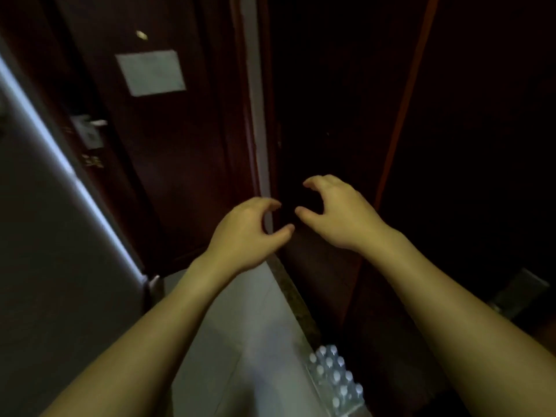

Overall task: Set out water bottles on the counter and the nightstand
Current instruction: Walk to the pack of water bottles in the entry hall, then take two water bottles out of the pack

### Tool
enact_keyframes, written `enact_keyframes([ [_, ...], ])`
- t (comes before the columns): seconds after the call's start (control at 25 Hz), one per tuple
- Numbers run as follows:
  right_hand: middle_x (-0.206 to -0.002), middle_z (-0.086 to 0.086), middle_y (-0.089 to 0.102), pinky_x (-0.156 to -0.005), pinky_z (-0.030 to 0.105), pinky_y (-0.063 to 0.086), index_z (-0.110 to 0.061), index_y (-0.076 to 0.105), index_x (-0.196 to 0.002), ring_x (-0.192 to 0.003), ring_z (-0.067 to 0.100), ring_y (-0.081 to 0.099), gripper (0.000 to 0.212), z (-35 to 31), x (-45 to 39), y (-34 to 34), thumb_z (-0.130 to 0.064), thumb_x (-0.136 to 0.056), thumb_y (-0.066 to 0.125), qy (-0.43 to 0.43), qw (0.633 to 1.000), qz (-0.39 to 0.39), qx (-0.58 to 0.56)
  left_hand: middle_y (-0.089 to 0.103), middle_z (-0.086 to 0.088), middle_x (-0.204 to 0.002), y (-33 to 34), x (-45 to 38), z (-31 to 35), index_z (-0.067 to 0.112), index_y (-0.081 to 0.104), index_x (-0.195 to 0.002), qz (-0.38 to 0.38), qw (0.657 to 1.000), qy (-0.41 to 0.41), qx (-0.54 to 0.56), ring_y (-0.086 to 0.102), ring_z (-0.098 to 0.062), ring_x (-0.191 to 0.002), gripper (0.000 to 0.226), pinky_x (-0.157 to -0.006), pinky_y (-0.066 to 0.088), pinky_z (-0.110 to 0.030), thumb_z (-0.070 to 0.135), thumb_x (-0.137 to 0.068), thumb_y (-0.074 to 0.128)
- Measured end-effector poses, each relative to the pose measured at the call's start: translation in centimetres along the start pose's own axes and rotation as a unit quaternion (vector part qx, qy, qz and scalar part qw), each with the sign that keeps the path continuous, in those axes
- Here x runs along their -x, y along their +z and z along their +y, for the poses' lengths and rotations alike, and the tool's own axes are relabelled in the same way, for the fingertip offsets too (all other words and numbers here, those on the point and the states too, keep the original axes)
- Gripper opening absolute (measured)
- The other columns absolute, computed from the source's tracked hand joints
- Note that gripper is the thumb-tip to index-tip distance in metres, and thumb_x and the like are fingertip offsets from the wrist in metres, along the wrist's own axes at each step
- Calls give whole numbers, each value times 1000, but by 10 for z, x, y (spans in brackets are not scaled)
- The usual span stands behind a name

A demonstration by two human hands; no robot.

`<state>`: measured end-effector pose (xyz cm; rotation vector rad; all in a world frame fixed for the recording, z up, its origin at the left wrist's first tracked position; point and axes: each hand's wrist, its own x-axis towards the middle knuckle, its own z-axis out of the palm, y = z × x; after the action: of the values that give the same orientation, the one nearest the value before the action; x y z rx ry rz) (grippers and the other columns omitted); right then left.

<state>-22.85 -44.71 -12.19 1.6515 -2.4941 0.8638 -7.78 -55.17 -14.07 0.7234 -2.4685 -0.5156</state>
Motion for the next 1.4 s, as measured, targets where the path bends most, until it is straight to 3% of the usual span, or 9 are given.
enact_keyframes([
  [0.16,-131,7,60,-99,40,49,-16,54,-134,-118,26,60,57,37,-7,33,-43,-86,67,154,988,24,-16,68,3,-120,61,-57,-36,20,65,-123,-96,990,42,97,64,-14,-109,48,-92,51,-30,41,-79,72],
  [0.44,-135,6,57,-98,37,49,-16,52,-137,-120,24,59,58,89,28,14,-43,-88,65,341,934,93,47,67,8,-119,141,-114,15,23,65,-121,-226,933,191,206,62,-7,-106,46,-89,52,-27,41,-80,73],
  [0.6,-136,6,56,-97,37,49,-17,51,-138,-120,23,58,59,114,53,34,-40,-87,68,415,904,98,27,68,5,-117,188,-103,14,20,67,-118,-292,909,176,239,64,-9,-106,38,-87,51,-26,34,-82,73],
  [0.76,-130,11,62,-89,38,53,-11,56,-133,-112,27,63,53,161,90,106,-32,-87,72,487,867,102,-34,62,9,-114,256,-73,-17,26,62,-124,-388,888,124,214,58,-7,-107,42,-84,45,-23,39,-85,69],
  [0.84,-126,9,64,-83,33,52,-14,57,-131,-107,26,65,48,196,115,161,-34,-89,69,527,846,68,-52,66,10,-115,308,-43,-49,29,65,-119,-417,878,65,226,61,-8,-108,39,-88,49,-27,43,-82,68],
  [0.96,-120,4,69,-86,38,55,-15,62,-123,-105,25,68,39,274,163,285,-31,-89,69,541,838,14,-72,69,12,-115,429,26,-124,30,66,-113,-447,871,9,205,61,-5,-111,36,-96,52,-34,45,-80,66],
  [1.16,-123,-1,69,-88,37,56,-24,60,-126,-103,19,67,41,418,273,569,-36,-88,69,579,806,-61,-109,58,14,-129,684,191,-280,28,52,-129,-496,858,-23,131,55,-4,-120,53,-97,45,-21,40,-81,72],
  [1.32,-124,-1,65,-72,15,45,-23,56,-128,-98,9,61,45,513,333,763,-36,-87,71,600,781,-12,-172,37,6,-153,887,290,-372,21,29,-148,-460,879,-18,124,42,-11,-136,84,-101,38,-18,40,-80,74],
  [1.4,-115,-5,64,-65,11,41,-26,58,-123,-91,3,59,45,541,351,821,-36,-82,76,610,773,61,-161,44,1,-150,953,318,-399,16,35,-148,-431,891,-7,145,45,-13,-135,84,-103,40,-20,39,-79,76],
])
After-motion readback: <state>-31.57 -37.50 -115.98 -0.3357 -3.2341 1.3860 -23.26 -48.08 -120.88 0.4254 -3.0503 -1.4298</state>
